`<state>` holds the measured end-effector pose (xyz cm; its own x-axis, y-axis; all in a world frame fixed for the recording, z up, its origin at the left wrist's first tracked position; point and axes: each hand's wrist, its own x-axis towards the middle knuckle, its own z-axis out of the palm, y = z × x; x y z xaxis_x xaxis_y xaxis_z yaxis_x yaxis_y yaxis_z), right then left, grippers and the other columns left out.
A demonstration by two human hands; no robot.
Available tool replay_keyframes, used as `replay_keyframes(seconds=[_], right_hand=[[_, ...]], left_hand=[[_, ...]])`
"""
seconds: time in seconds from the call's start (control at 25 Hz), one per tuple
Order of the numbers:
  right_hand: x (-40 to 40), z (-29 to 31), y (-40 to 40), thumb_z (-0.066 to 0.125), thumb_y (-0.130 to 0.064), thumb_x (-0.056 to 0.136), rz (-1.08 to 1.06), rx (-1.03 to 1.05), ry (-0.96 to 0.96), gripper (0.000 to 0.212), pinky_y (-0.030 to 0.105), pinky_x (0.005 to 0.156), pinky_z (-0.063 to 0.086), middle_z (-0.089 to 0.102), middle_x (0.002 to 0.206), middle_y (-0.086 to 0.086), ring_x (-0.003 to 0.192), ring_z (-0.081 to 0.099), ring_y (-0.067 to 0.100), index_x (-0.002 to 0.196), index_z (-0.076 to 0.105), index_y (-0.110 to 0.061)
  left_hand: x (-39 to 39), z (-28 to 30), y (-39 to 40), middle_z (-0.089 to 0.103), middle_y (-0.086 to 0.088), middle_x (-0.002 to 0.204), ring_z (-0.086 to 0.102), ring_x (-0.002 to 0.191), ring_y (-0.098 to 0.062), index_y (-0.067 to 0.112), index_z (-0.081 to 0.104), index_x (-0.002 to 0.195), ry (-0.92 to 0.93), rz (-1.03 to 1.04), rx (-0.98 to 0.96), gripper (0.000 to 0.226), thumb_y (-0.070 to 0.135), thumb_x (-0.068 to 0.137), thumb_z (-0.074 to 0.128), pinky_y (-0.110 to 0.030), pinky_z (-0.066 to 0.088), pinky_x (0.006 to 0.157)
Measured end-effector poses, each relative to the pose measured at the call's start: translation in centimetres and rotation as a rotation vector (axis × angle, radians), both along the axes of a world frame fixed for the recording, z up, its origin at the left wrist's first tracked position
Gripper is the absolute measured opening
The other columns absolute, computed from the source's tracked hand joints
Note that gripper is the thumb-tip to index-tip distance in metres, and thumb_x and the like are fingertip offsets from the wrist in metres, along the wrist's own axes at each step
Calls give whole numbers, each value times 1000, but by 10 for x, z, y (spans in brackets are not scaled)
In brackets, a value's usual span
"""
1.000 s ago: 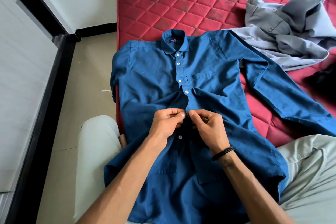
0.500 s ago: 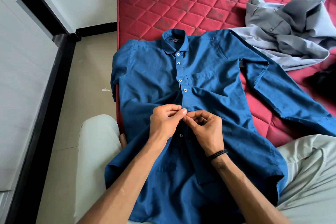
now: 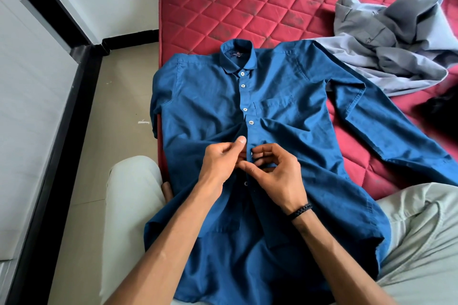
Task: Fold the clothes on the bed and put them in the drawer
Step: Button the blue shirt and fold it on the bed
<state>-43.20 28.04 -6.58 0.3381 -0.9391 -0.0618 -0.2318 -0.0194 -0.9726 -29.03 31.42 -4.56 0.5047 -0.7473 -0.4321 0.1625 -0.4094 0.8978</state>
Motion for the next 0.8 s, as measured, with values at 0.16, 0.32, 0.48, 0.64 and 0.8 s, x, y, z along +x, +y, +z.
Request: replay_keyframes(seconds=[0.16,0.32,0.48,0.64,0.8], right_hand=[[2,-5,0,92,-31,75,-74,-39,75,28,18,64,53,74,80,-8,73,69,6,90,71,-19],[-3,-12,-10,78,-14,90,-43,84,-40,4,21,70,53,78,82,-3,75,72,6,90,75,-16],[-4,-8,-9,75,-15,93,-23,248,-151,4,31,75,59,79,87,2,79,71,11,93,78,-17],[-4,-8,-9,70,-16,96,-3,409,-273,12,26,74,55,78,92,5,79,66,7,99,79,-9],[-3,-10,-7,77,-10,90,-87,340,-247,9,26,68,54,78,91,13,70,62,15,97,79,-5]], left_hand=[[-1,-1,1,78,-3,82,70,72,-7,8,80,94,4,-62,7,24,28,99,67,-23,59,75],[1,-4,5,76,3,79,67,75,-4,18,80,91,-43,-118,-10,4,16,89,79,-22,57,78],[6,-10,6,79,4,83,74,86,-10,26,81,91,-148,-119,2,12,16,85,82,-25,59,86],[7,-12,7,79,2,83,74,84,-14,28,80,87,-176,-108,9,15,14,86,80,-28,60,85],[-1,-8,7,79,-2,83,76,81,-15,24,79,92,-128,-127,-2,4,22,91,75,-32,62,84]])
